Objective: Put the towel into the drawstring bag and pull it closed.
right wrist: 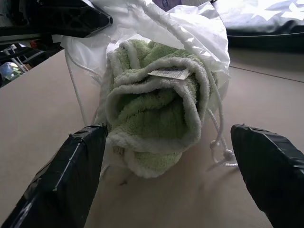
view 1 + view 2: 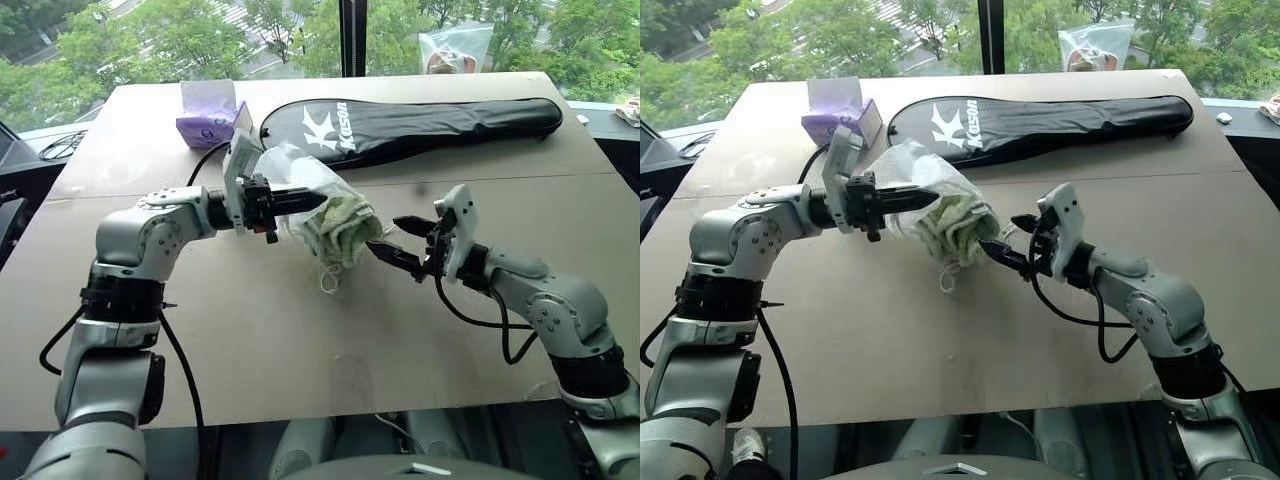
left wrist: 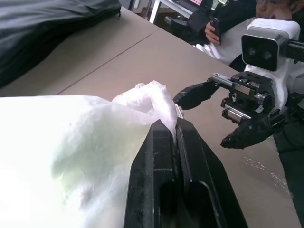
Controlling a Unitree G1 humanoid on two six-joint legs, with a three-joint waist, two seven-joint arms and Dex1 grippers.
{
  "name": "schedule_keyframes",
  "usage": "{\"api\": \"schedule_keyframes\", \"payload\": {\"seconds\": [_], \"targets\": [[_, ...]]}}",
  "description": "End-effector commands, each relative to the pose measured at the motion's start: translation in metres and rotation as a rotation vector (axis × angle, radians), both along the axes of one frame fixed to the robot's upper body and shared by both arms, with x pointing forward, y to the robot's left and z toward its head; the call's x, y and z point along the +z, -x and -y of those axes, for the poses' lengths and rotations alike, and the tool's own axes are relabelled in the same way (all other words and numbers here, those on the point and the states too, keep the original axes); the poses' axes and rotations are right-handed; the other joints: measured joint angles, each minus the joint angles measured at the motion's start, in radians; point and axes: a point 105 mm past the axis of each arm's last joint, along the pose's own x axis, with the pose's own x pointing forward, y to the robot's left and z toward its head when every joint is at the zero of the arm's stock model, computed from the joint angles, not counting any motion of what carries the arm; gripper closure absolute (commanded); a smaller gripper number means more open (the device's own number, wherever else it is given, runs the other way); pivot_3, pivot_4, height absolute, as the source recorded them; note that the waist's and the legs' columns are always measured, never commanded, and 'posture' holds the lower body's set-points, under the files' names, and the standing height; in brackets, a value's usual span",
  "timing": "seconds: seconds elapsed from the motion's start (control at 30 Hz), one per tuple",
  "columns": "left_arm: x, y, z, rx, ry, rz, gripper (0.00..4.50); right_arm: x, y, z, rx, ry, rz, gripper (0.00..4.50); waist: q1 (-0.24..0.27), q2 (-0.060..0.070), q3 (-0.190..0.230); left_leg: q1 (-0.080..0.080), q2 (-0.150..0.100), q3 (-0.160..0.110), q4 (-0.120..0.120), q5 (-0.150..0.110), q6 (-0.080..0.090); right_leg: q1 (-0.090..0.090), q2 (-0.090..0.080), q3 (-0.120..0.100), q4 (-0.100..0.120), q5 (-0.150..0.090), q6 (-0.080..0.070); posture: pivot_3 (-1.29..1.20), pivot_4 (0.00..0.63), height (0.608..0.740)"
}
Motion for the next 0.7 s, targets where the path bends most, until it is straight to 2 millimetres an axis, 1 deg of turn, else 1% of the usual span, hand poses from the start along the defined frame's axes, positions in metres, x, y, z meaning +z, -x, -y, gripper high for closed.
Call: {"api": "schedule_keyframes", "payload": {"seconds": [0.03,0.07,0.13,0.17,0.2,0.23,0.3,0.33,0.37,0.4,0.43,0.47,0.53,0.6,0.63,0.7], "targets": [[0.006,-0.003,0.001,-0.045,-0.054,0.062,4.5,0.002,0.0,-0.011,-0.004,0.028,0.05,0.02,0.0,0.0,0.0,0.0,0.0,0.0,0.0,0.0,0.0,0.0,0.0,0.0,-0.001,0.0,0.0,0.0,0.15,0.74],[0.006,-0.002,0.003,-0.056,-0.057,0.061,4.5,-0.002,-0.003,-0.019,-0.006,0.032,0.047,0.02,-0.001,0.0,0.0,0.0,0.0,0.0,0.0,0.0,0.0,0.0,0.0,0.0,-0.002,0.0,0.0,0.0,0.15,0.74],[0.004,-0.001,0.008,-0.069,-0.057,0.06,4.5,-0.011,-0.009,-0.033,-0.007,0.071,0.054,0.53,-0.007,0.0,0.0,-0.001,0.0,0.0,-0.001,0.0,0.0,0.0,0.0,0.0,-0.002,0.0,0.0,0.0,0.15,0.74],[0.003,0.0,0.009,-0.073,-0.057,0.06,4.5,-0.014,-0.012,-0.039,-0.008,0.083,0.057,0.95,-0.007,0.0,0.0,-0.001,0.0,0.0,-0.001,0.0,0.0,0.0,0.0,0.001,-0.002,0.0,0.0,0.0,0.15,0.74],[0.001,0.003,0.012,-0.079,-0.053,0.055,4.5,-0.017,-0.016,-0.05,0.004,0.081,0.055,1.24,-0.011,-0.001,0.0,-0.001,0.0,0.0,-0.002,0.0,0.0,-0.001,0.0,0.001,-0.002,0.0,0.0,0.0,0.15,0.74],[0.0,0.005,0.014,-0.085,-0.047,0.046,4.5,-0.019,-0.022,-0.06,0.003,0.072,0.053,1.65,-0.017,-0.001,0.0,-0.001,0.0,0.0,-0.002,0.0,0.0,-0.001,0.001,0.001,-0.002,0.0,0.0,0.0,0.15,0.74],[-0.002,0.009,0.015,-0.092,-0.043,0.034,4.5,-0.021,-0.03,-0.072,0.005,0.052,0.058,2.65,-0.02,-0.001,0.0,-0.001,0.0,0.0,-0.001,0.0,0.0,-0.001,0.001,0.001,-0.002,0.0,0.0,0.0,0.15,0.74],[-0.003,0.012,0.016,-0.097,-0.039,0.024,4.5,-0.017,-0.035,-0.076,-0.001,-0.006,0.043,2.9,-0.024,-0.001,0.0,0.0,0.0,0.0,-0.001,0.0,0.0,-0.001,0.001,0.001,-0.002,0.0,0.0,0.0,0.15,0.74],[-0.005,0.015,0.015,-0.101,-0.036,0.009,4.5,-0.014,-0.04,-0.079,-0.004,-0.059,0.025,3.43,-0.028,-0.001,0.0,0.0,0.0,0.0,-0.001,0.0,0.0,-0.001,0.001,0.001,-0.002,0.0,0.0,0.0,0.15,0.74],[-0.006,0.018,0.015,-0.104,-0.034,-0.002,4.5,-0.012,-0.044,-0.082,-0.005,-0.096,0.013,3.68,-0.028,-0.001,0.0,0.0,0.0,0.0,-0.001,0.0,0.0,-0.001,0.001,0.001,-0.001,0.0,0.0,0.0,0.15,0.74],[-0.007,0.022,0.015,-0.109,-0.032,-0.017,4.5,-0.006,-0.048,-0.086,0.002,-0.171,-0.011,4.19,-0.027,-0.001,0.0,0.0,0.0,-0.001,-0.001,0.0,0.0,-0.001,0.001,0.001,-0.001,0.0,0.0,0.0,0.15,0.74],[-0.009,0.027,0.015,-0.116,-0.029,-0.037,4.5,0.001,-0.053,-0.089,0.0,-0.254,-0.032,4.43,-0.027,-0.001,0.0,0.0,0.0,-0.001,-0.001,0.0,-0.001,-0.001,0.001,0.0,-0.001,0.0,0.0,0.0,0.15,0.74],[-0.013,0.035,0.015,-0.124,-0.022,-0.068,4.5,0.014,-0.063,-0.097,0.018,-0.422,-0.076,4.43,-0.03,-0.001,0.0,0.0,0.0,-0.001,-0.001,0.0,-0.001,-0.001,0.001,0.001,-0.001,0.0,0.0,0.0,0.15,0.74],[-0.016,0.039,0.016,-0.119,-0.021,-0.074,4.5,0.022,-0.072,-0.101,0.025,-0.529,-0.115,4.43,-0.031,-0.001,0.0,0.001,0.0,-0.001,-0.001,0.0,-0.001,-0.001,0.002,0.001,-0.001,0.0,0.0,0.0,0.15,0.74],[-0.016,0.039,0.016,-0.107,-0.013,-0.07,4.5,0.026,-0.075,-0.102,0.043,-0.581,-0.14,4.43,-0.03,-0.001,0.0,0.001,0.0,-0.001,-0.001,0.0,-0.001,-0.001,0.002,0.001,0.0,0.0,0.0,0.0,0.15,0.74],[-0.013,0.036,0.014,-0.086,0.002,-0.078,4.5,0.032,-0.072,-0.097,0.094,-0.654,-0.174,4.43,-0.025,-0.001,0.0,0.001,0.0,-0.002,-0.001,0.0,-0.001,-0.001,0.002,0.0,0.0,0.0,0.0,0.0,0.15,0.74]]}}
